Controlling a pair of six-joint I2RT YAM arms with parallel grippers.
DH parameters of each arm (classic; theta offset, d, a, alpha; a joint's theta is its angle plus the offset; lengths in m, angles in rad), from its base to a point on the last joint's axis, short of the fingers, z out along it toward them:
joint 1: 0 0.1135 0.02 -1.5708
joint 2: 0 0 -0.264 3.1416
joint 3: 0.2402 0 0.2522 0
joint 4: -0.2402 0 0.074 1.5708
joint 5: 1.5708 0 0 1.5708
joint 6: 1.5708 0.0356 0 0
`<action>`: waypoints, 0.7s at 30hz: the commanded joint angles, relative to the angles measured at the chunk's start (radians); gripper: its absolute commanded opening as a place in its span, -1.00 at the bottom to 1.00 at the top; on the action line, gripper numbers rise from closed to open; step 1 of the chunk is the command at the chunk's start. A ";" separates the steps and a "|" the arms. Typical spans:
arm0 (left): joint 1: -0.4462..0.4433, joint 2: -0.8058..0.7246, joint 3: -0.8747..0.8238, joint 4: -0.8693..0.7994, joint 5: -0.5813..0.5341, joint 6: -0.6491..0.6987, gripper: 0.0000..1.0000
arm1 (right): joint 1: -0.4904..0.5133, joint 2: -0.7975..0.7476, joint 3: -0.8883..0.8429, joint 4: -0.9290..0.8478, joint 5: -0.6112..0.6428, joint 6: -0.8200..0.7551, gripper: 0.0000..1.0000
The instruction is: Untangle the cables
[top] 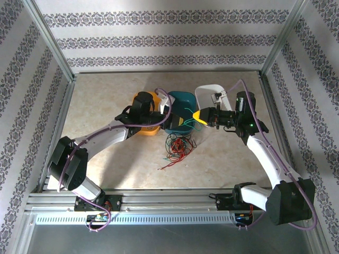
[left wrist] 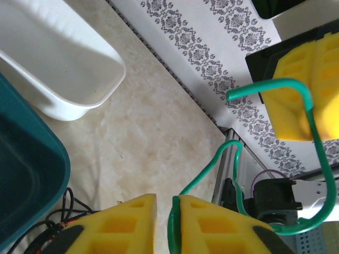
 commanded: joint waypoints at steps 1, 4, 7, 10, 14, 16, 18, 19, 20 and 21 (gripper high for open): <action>-0.011 -0.002 0.022 0.031 -0.041 -0.006 -0.86 | 0.006 -0.023 -0.006 0.045 0.022 0.011 -1.00; -0.010 -0.019 -0.005 0.002 -0.177 -0.008 -1.00 | -0.020 -0.046 -0.011 0.045 0.085 0.006 -1.00; -0.003 -0.038 -0.053 -0.017 -0.306 -0.031 -1.00 | -0.078 -0.080 -0.017 0.043 0.155 0.008 -1.00; 0.007 -0.044 -0.076 -0.076 -0.401 -0.057 -1.00 | -0.154 -0.110 -0.022 0.045 0.196 0.016 -1.00; 0.009 -0.055 -0.094 -0.188 -0.536 -0.044 -1.00 | -0.264 -0.143 -0.022 0.045 0.231 0.034 -1.00; 0.013 -0.062 -0.107 -0.213 -0.558 -0.041 -1.00 | -0.301 -0.153 -0.024 0.039 0.261 0.041 -1.00; 0.020 -0.073 -0.121 -0.218 -0.555 -0.043 -1.00 | -0.335 -0.158 -0.030 0.051 0.282 0.053 -1.00; 0.024 -0.079 -0.127 -0.218 -0.555 -0.044 -1.00 | -0.351 -0.157 -0.029 0.051 0.287 0.058 -1.00; 0.027 -0.086 -0.132 -0.218 -0.554 -0.044 -1.00 | -0.370 -0.154 -0.027 0.051 0.286 0.060 -1.00; 0.030 -0.089 -0.136 -0.218 -0.551 -0.044 -1.00 | -0.385 -0.151 -0.023 0.048 0.285 0.060 -1.00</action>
